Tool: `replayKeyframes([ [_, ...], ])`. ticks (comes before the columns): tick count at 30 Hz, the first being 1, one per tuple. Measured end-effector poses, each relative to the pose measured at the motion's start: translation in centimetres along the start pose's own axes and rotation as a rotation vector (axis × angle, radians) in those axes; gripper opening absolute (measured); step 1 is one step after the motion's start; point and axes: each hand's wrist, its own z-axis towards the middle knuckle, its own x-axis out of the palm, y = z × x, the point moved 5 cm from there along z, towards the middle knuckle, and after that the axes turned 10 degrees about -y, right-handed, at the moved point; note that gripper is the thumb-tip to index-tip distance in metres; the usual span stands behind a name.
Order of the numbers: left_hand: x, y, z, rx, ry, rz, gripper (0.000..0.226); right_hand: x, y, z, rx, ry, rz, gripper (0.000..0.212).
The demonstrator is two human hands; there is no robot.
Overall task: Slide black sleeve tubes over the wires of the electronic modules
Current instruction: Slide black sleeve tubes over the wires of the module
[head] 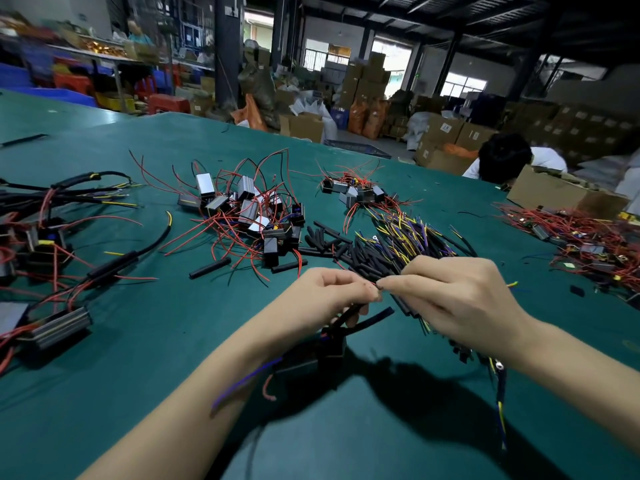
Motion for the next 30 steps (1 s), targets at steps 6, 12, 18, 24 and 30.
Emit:
replayKeyframes([
  [6, -0.5, -1.9, -0.5, 0.449, -0.261, 0.286, 0.014, 1.0, -2.1, 0.3, 0.630, 0.237, 0.554, 0.016],
  [12, -0.1, -3.3, -1.9, 0.799, -0.396, 0.613, 0.004, 1.8, -2.4, 0.9, 0.860, 0.438, 0.770, 0.022],
  [18, -0.1, -3.5, -2.2, 0.874, -0.424, 0.793, 0.003, 2.1, -2.5, 1.5, 0.872, 0.496, 0.758, 0.014],
  [24, -0.2, -3.0, -1.9, 0.829, -0.407, 0.783, 0.007, 1.9, -2.3, 1.6, 0.676, 0.423, 0.548, 0.011],
  [30, -0.6, -1.6, -0.5, 0.434, -0.316, 0.448, 0.014, 1.5, 0.8, 2.5, -0.171, 0.281, -0.182, 0.011],
])
